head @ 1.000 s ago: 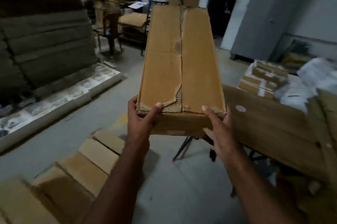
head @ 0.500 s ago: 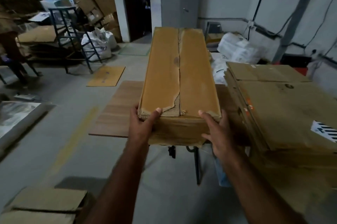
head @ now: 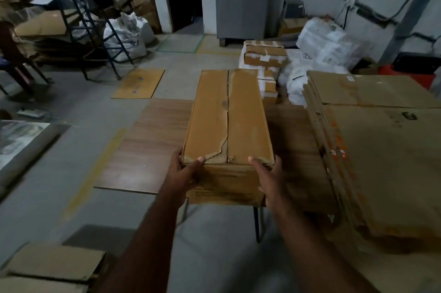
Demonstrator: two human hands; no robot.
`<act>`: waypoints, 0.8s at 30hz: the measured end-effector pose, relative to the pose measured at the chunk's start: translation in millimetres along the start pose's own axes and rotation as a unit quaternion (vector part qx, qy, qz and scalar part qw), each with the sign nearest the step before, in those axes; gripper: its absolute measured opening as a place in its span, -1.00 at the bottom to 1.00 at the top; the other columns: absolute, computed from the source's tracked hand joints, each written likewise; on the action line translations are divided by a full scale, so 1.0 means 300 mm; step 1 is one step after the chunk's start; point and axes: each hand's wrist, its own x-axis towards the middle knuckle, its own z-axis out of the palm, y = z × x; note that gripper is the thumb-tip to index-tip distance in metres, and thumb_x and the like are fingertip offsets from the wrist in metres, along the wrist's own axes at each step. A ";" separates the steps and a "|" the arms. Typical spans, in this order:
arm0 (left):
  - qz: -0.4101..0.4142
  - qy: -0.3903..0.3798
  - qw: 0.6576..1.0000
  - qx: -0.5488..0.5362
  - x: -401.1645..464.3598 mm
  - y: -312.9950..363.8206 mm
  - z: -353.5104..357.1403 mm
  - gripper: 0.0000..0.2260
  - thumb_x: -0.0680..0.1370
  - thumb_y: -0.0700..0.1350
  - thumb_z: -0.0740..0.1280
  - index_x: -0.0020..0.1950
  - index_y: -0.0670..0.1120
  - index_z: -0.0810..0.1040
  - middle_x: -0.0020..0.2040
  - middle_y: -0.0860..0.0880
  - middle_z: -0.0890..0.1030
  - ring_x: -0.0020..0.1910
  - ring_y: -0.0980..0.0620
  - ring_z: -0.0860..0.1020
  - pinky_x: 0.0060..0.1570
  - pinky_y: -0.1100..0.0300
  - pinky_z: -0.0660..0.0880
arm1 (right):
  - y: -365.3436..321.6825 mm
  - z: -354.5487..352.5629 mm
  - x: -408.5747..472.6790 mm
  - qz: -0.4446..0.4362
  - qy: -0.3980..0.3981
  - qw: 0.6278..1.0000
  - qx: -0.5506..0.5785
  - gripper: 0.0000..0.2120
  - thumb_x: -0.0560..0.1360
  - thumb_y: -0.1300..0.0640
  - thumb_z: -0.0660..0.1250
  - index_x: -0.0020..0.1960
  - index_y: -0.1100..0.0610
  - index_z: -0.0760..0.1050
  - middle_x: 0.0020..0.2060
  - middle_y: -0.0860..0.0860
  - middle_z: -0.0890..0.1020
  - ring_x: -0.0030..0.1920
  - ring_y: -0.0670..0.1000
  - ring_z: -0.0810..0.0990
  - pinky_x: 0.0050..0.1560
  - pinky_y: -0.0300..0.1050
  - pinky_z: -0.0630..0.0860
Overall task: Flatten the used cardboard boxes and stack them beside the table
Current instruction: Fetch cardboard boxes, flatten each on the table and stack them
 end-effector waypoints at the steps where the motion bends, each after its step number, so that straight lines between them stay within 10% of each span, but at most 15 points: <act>1: 0.001 -0.006 1.000 0.001 0.028 -0.001 -0.002 -0.43 0.56 -0.06 0.46 0.50 0.11 0.29 0.26 -0.02 0.48 0.14 -0.07 0.55 0.00 -0.11 0.63 | 0.002 0.010 0.028 -0.001 0.005 1.000 -0.008 -0.12 0.44 -0.21 0.52 0.61 -0.08 0.14 0.43 0.05 0.44 0.33 0.14 0.50 0.26 0.18 0.55; 10: -0.028 -0.059 0.997 -0.029 0.178 0.025 -0.023 -0.50 0.56 -0.07 0.45 0.45 0.14 0.36 0.24 -0.02 0.57 0.16 -0.09 0.61 -0.15 0.06 0.65 | -0.013 0.032 0.140 0.021 -0.011 0.999 -0.040 -0.09 0.33 -0.40 0.50 0.56 -0.15 0.25 0.38 -0.02 0.50 0.30 0.10 0.52 0.16 0.10 0.50; 16: -0.101 -0.109 0.986 -0.071 0.225 -0.001 -0.087 -0.41 0.51 -0.11 0.49 0.46 0.16 0.35 0.28 -0.08 0.56 0.24 -0.19 0.57 0.13 -0.23 0.60 | -0.107 0.084 0.016 -0.047 0.087 0.995 -0.031 -0.17 0.30 -0.36 0.52 0.49 -0.23 0.33 0.35 -0.03 0.52 0.22 0.06 0.55 0.23 0.23 0.55; 24: -0.123 -0.134 0.983 -0.015 0.287 -0.111 -0.203 -0.63 0.64 -0.22 0.22 0.38 0.15 0.44 0.24 -0.14 0.59 0.15 -0.19 0.60 -0.05 0.00 0.57 | -0.125 0.381 -0.088 -0.252 0.169 0.813 -0.497 -0.09 0.38 -0.59 0.11 0.62 -0.23 0.04 0.59 0.07 0.18 0.59 0.19 0.14 0.49 0.46 0.08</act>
